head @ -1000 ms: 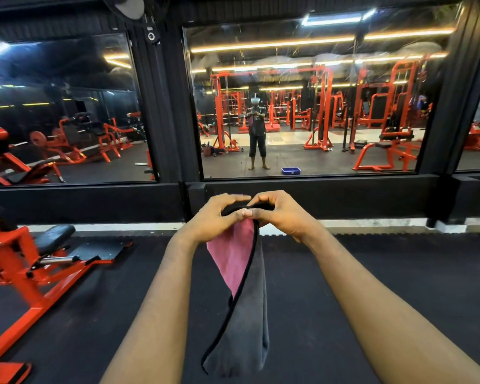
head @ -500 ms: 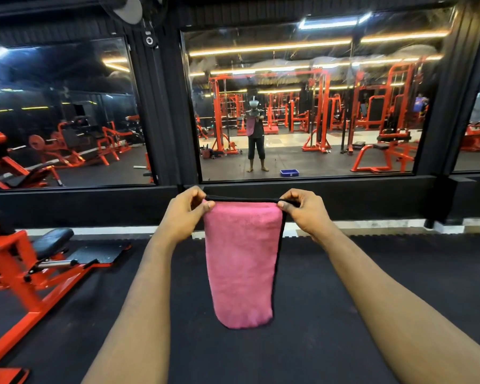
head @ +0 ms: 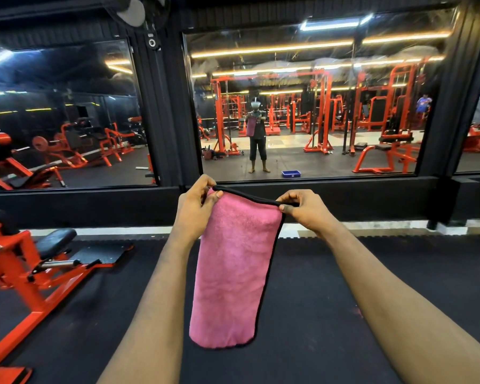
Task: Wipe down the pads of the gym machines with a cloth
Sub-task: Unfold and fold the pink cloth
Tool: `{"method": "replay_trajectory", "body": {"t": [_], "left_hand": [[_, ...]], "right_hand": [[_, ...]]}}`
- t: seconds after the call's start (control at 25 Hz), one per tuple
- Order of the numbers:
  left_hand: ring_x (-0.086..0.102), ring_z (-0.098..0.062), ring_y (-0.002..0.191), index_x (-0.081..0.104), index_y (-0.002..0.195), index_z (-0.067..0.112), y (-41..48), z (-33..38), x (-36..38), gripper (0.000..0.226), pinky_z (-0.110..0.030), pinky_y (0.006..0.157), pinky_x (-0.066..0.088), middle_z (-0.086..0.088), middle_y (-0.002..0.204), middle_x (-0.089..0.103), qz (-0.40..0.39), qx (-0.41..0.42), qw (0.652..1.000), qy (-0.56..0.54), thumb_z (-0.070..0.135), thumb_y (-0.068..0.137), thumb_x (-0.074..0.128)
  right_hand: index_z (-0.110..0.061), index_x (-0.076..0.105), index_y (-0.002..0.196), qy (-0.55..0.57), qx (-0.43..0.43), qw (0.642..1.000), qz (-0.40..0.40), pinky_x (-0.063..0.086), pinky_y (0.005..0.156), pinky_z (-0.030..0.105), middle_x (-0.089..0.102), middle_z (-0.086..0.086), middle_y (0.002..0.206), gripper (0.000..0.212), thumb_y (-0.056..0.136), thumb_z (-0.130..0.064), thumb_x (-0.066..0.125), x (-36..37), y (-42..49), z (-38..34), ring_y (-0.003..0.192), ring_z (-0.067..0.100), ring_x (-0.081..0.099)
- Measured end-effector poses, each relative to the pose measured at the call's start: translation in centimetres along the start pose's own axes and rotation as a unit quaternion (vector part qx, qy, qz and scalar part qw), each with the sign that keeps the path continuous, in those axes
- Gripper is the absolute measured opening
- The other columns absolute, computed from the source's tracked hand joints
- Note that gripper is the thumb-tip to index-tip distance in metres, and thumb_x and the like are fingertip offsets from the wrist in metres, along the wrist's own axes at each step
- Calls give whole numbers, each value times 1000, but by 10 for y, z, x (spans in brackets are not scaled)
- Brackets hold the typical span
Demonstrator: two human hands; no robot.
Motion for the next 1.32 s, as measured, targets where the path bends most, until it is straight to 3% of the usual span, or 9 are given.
{"method": "replay_trajectory", "body": {"t": [0.16, 0.24, 0.36, 0.48, 0.72, 0.96, 1.12, 1.24, 1.32], "left_hand": [[62, -29, 83, 59, 98, 27, 0, 14, 19, 3, -45, 79, 54, -7, 84, 64, -80, 22, 997, 2, 27, 98, 62], [63, -28, 83, 59, 99, 26, -1, 20, 23, 3, -44, 78, 54, -6, 84, 65, -83, 30, 996, -6, 26, 98, 62], [67, -20, 84, 56, 104, 26, -12, 2, 26, 16, -38, 76, 57, 0, 90, 69, -96, -9, 995, -29, 32, 95, 67], [68, -22, 81, 59, 99, 23, -38, -37, 38, 32, -45, 75, 57, -2, 87, 70, -174, -69, 982, 21, 51, 86, 67], [40, -10, 59, 50, 77, 11, -28, -31, 33, 26, -27, 55, 32, -1, 63, 49, -99, -51, 992, 65, 22, 98, 60], [57, -8, 69, 63, 87, 24, -38, -56, 38, 11, -26, 65, 46, 1, 79, 68, -152, -82, 983, 65, 31, 93, 69], [66, -25, 87, 68, 95, 13, -61, -103, 47, 12, -37, 78, 51, -10, 91, 72, -204, -147, 961, 114, 24, 94, 66], [63, -31, 87, 64, 91, 7, -63, -117, 42, 15, -39, 76, 48, -8, 81, 67, -166, -165, 961, 147, 21, 96, 63], [60, -31, 88, 57, 81, 17, -55, -117, 32, 17, -38, 78, 45, 2, 73, 59, -116, -173, 963, 170, 23, 96, 62]], "right_hand": [[-22, 72, 117, 15, -91, 992, -84, 48, 103, 23, 72, -10, 114, 36, 86, -5, 75, 29, -7, -42, 111, 1, 64], [-21, 73, 115, 42, -110, 983, -141, 51, 100, 23, 75, -6, 109, 32, 87, -5, 74, 47, -9, -59, 105, 6, 69], [-16, 76, 98, 54, -122, 989, -71, 56, 91, 31, 76, 1, 94, 16, 88, -3, 72, 44, -5, -74, 92, 16, 72], [-17, 73, 83, 78, -80, 993, 30, 53, 79, 29, 72, 1, 83, 19, 86, 1, 66, 23, 2, -76, 81, 14, 65], [-26, 72, 86, 39, -40, 997, -46, 49, 82, 32, 71, -3, 93, 11, 95, -28, 66, 25, 3, -62, 92, 16, 64], [-13, 74, 96, 51, -83, 980, 173, 51, 82, 29, 72, -2, 90, 16, 100, -23, 61, -9, -3, -61, 87, 9, 64], [-19, 74, 95, 48, -85, 961, 259, 52, 83, 26, 70, -9, 86, 11, 98, -25, 65, -38, -7, -57, 87, 6, 65], [-19, 74, 95, 32, -77, 950, 300, 47, 79, 15, 69, -10, 86, 8, 97, -22, 67, -54, -13, -53, 85, 0, 61], [-22, 73, 93, 42, -48, 935, 348, 51, 82, 21, 68, -10, 84, 7, 97, -20, 67, -65, -18, -39, 84, 5, 62]]}}
Point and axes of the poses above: each hand's wrist, its own y-axis towards the middle knuckle, its own x-axis out of the palm, z = x × y, the point moved 7 cm from there along y, towards the middle knuckle
